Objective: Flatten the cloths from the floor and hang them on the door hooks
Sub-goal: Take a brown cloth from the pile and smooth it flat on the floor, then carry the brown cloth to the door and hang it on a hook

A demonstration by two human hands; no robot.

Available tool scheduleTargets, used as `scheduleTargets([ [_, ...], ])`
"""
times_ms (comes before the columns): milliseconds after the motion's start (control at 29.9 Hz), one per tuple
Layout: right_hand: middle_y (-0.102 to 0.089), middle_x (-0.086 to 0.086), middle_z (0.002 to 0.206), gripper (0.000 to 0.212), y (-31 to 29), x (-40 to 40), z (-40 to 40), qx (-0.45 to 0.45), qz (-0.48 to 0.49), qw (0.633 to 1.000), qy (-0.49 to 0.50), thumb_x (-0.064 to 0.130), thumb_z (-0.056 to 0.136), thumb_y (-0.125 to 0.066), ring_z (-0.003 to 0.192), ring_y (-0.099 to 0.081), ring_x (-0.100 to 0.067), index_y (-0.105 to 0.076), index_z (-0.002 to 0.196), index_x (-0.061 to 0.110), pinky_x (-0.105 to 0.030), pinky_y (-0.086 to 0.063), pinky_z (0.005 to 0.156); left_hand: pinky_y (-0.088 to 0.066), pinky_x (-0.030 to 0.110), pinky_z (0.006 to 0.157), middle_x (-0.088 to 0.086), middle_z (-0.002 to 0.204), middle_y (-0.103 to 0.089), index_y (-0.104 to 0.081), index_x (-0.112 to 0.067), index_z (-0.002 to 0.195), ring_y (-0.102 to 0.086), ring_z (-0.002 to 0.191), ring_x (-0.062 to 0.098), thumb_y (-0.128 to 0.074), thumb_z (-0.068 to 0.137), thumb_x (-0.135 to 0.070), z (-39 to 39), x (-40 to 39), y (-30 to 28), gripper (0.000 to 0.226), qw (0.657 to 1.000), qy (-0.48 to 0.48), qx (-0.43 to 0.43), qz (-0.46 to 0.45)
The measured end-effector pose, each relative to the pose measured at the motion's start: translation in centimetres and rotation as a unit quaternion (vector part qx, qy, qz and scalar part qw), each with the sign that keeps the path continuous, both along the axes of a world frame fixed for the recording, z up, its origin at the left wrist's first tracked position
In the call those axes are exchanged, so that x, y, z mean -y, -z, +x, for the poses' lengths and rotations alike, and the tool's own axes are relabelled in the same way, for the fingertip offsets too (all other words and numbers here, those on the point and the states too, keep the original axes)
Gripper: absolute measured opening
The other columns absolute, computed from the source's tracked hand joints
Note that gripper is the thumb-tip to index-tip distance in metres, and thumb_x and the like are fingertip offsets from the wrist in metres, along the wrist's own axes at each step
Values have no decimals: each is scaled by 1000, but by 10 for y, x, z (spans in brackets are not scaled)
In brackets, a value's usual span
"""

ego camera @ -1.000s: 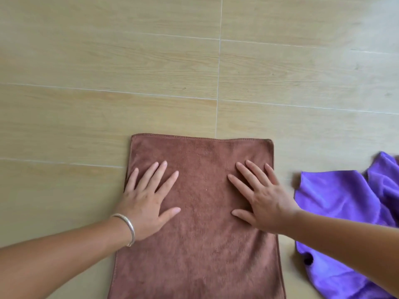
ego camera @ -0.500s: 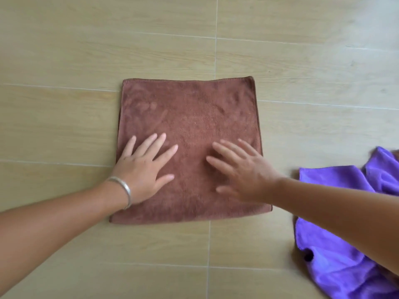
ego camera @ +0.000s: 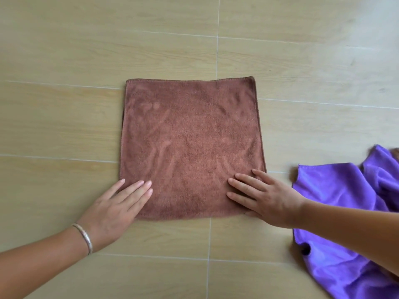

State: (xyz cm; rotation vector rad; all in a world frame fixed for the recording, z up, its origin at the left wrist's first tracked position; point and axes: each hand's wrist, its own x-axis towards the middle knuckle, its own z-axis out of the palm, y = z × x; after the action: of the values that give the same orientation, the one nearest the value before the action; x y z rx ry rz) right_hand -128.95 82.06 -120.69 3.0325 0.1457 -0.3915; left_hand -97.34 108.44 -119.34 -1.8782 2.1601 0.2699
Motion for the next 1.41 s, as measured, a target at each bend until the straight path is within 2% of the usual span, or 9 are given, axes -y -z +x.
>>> scheduleTargets([
  [134, -51, -5, 143, 47, -28, 6, 9, -27, 0, 1000, 1, 40, 95, -36, 127, -52, -25, -55, 135, 24, -44, -46, 101, -47, 47, 99, 11, 133, -57, -62, -3, 124, -59, 118, 25, -9, 102, -28, 7, 7, -21, 62, 1000, 20, -8, 15],
  [201, -52, -4, 141, 47, -54, 18, 17, -45, -13, 999, 11, 44, 95, -39, 128, -52, -24, -57, 134, 25, -43, -46, 101, -45, 48, 99, 9, 133, -57, -63, -7, 125, -59, 119, 23, -24, 98, -33, 14, 19, -45, 54, 998, 24, 8, 59],
  [335, -42, -3, 150, 47, -125, 43, 40, -73, -11, 992, 106, 48, 98, -35, 139, -37, -23, -49, 138, 27, -43, -32, 112, -6, 38, 118, -5, 160, -7, -13, -21, 153, -10, 147, 12, -22, 102, -41, 41, 58, -104, 55, 980, -52, 114, 157],
  [469, -26, 3, 157, 44, -215, 70, 65, -40, 76, 963, 257, 47, 101, -27, 145, -18, -17, -38, 142, 35, -36, -19, 115, -14, 32, 116, -11, 157, -23, -23, -28, 150, -19, 144, 7, -25, 100, -43, 60, 94, -189, 52, 979, -127, 126, 96],
  [669, -26, 6, 157, 41, -388, 110, 90, -11, 96, 935, 341, 41, 103, -28, 146, -14, -14, -41, 142, 38, -33, -15, 116, -40, 31, 93, -15, 127, -57, -53, -31, 118, -43, 132, 10, -37, 99, -41, 84, 135, -353, 27, 972, -226, 57, 13],
  [870, -28, 6, 155, 42, -564, 132, 99, -6, 60, 936, 346, 48, 102, -27, 146, -13, -14, -42, 140, 39, -37, -14, 118, -43, 27, 92, -24, 126, -56, -56, -41, 116, -41, 132, 5, -35, 99, -43, 100, 163, -524, 27, 966, -258, 0, -27],
  [971, -29, 8, 155, 41, -648, 134, 95, 2, 53, 936, 349, 48, 102, -28, 146, -14, -14, -44, 138, 40, -37, -14, 118, -48, 31, 75, -14, 109, -65, -64, -41, 99, -60, 104, 17, -42, 96, -42, 98, 173, -612, 22, 954, -294, -41, -49],
  [1138, -37, 13, 150, 37, -787, 135, 88, 45, 43, 928, 366, 47, 101, -33, 145, -18, -12, -53, 132, 40, -33, -17, 116, -50, 30, 65, -10, 84, -69, -71, -43, 89, -63, 81, 21, -53, 93, -38, 83, 185, -770, 19, 927, -343, -109, -107],
  [1406, -55, 15, 131, 36, -990, 138, 76, 152, -46, 921, 354, 51, 99, -37, 139, -29, -13, -65, 117, 39, -29, -23, 109, -49, 27, 60, -12, 70, -65, -70, -34, 83, -60, 70, 13, -52, 93, -45, 75, 190, -991, 23, 923, -326, -40, -201],
])
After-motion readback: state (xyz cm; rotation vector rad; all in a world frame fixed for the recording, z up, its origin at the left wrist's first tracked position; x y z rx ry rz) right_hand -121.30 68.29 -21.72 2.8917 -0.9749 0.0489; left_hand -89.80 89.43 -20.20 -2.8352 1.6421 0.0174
